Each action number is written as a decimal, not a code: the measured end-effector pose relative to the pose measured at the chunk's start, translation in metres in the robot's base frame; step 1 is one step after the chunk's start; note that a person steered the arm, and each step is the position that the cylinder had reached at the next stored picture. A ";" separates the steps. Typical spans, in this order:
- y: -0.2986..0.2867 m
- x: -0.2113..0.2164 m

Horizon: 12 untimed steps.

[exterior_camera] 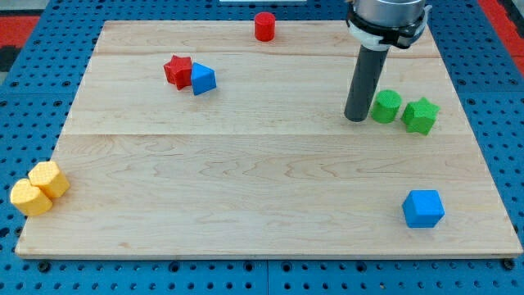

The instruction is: Push the red star to the center left side of the board

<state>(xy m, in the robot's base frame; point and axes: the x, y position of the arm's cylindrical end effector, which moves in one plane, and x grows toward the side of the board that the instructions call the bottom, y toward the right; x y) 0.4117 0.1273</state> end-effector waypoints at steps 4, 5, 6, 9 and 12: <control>-0.113 0.003; -0.147 0.003; -0.188 0.003; -0.172 0.004; -0.228 -0.048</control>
<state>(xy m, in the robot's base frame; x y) 0.3638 -0.1006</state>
